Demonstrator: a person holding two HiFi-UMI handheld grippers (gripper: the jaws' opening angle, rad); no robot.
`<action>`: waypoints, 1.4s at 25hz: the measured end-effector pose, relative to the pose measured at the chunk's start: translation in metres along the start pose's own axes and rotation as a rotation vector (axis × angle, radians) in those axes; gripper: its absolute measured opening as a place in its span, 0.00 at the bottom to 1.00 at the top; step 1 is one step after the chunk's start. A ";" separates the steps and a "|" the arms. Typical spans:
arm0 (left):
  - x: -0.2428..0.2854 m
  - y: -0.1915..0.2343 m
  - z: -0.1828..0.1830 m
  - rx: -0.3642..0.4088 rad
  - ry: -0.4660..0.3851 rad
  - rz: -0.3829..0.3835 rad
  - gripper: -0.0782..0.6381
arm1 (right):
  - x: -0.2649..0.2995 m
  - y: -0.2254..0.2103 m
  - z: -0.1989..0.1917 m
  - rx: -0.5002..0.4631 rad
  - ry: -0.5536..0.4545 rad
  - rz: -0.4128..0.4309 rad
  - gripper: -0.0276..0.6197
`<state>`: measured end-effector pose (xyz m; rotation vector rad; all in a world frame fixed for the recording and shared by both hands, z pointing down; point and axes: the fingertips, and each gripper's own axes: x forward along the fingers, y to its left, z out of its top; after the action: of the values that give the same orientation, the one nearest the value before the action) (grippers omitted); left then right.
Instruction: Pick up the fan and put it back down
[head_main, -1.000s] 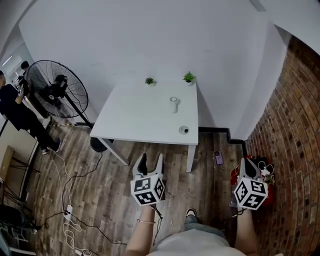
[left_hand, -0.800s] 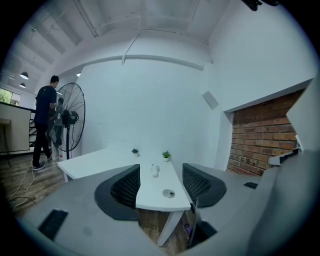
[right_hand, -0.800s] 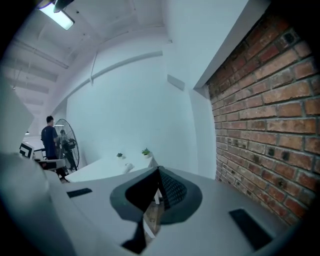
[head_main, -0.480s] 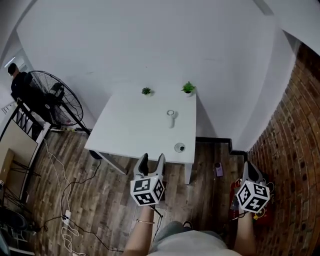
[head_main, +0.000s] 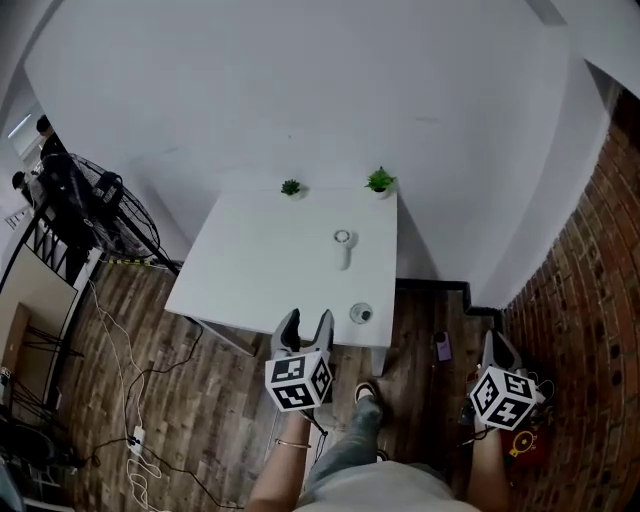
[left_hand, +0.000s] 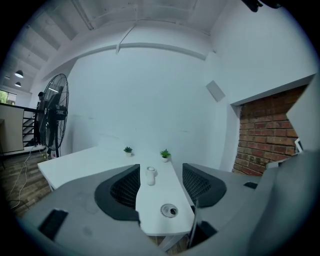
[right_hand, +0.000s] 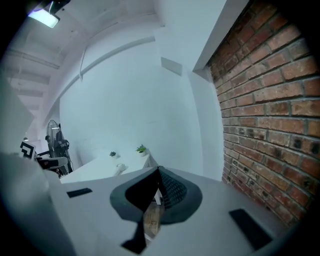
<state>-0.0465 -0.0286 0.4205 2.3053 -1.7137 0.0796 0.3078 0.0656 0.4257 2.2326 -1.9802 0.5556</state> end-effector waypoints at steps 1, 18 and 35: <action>0.009 0.003 0.002 -0.004 -0.005 0.001 0.45 | 0.008 0.001 0.003 -0.001 -0.003 -0.001 0.04; 0.186 0.053 0.065 -0.026 -0.023 -0.024 0.45 | 0.171 0.044 0.086 -0.036 -0.022 -0.002 0.04; 0.262 0.071 0.033 -0.050 0.117 0.005 0.46 | 0.272 0.061 0.086 -0.068 0.094 0.056 0.04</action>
<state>-0.0387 -0.2999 0.4546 2.2149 -1.6454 0.1673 0.2879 -0.2251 0.4274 2.0774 -1.9898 0.5793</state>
